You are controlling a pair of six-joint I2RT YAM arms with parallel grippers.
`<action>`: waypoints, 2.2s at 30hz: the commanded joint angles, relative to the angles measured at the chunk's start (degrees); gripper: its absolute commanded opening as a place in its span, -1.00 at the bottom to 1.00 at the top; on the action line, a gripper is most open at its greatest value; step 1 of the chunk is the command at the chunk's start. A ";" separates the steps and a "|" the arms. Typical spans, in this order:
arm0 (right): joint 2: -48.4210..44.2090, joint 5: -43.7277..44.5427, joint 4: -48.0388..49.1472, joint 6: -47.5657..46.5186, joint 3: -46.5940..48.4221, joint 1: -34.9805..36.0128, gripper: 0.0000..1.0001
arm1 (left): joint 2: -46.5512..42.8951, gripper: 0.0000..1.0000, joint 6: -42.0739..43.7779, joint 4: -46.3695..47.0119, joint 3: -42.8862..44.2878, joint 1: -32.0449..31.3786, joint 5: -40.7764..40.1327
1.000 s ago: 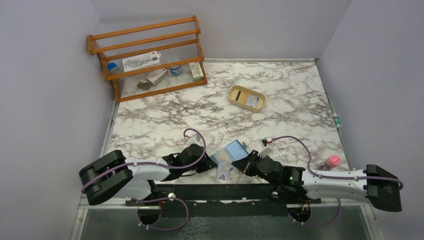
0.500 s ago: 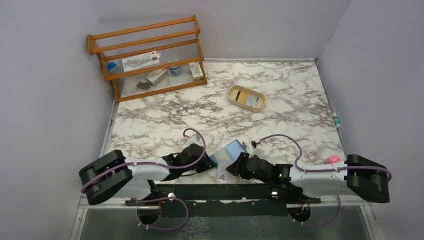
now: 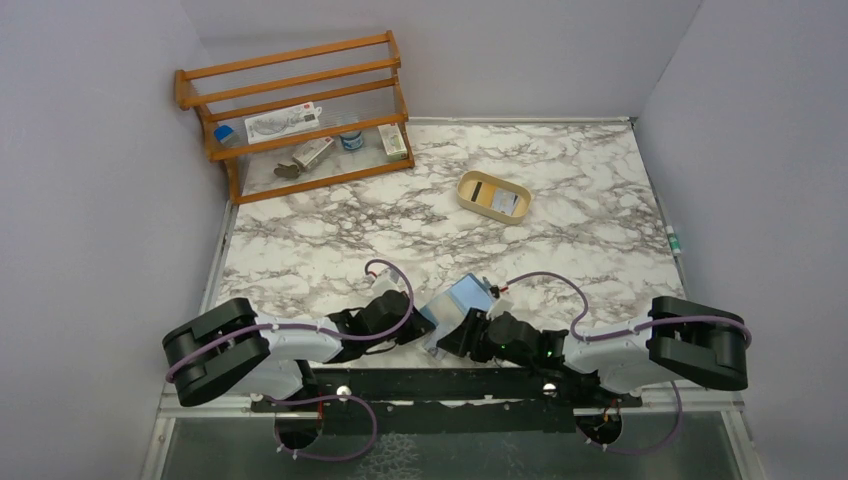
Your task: Take the credit cards out of the card holder
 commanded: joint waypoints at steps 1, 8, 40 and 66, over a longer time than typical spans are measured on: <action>2.45 -1.57 2.55 0.77 -1.49 -0.09 0.06 | 2.49 -1.00 -3.21 -3.75 0.04 -2.93 -0.66; -0.35 1.47 -0.03 2.09 -1.50 -0.08 -0.10 | 4.61 -1.00 -4.07 -3.61 1.06 -4.40 -1.32; -21.09 0.04 -26.94 0.47 1.78 0.01 -0.99 | 2.16 -1.00 -3.83 -5.08 0.22 -5.09 -4.82; -13.02 -21.89 -34.01 -33.02 23.18 -37.75 -0.99 | -8.29 -1.00 -3.15 -11.87 -4.01 -4.61 -6.53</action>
